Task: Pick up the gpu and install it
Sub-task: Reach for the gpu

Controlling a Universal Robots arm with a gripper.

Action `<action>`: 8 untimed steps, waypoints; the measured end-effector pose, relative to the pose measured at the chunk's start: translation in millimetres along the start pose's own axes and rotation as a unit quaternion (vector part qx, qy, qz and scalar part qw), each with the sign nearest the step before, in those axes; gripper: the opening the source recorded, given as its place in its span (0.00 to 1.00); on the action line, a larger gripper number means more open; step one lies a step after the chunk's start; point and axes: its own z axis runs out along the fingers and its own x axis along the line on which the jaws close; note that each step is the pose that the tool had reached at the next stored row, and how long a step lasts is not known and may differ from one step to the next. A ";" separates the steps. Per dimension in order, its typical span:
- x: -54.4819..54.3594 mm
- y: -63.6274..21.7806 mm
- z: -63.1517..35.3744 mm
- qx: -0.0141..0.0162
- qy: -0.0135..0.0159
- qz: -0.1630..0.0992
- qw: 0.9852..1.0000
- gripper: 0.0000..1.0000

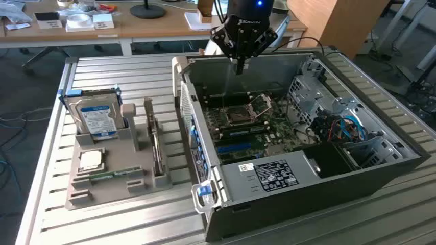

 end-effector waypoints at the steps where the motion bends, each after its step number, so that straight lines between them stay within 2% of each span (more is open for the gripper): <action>1: 0.0 0.0 0.0 0.000 0.000 0.000 1.000 0.11; 8: 0.0 0.0 0.0 0.000 0.000 0.000 1.000 0.11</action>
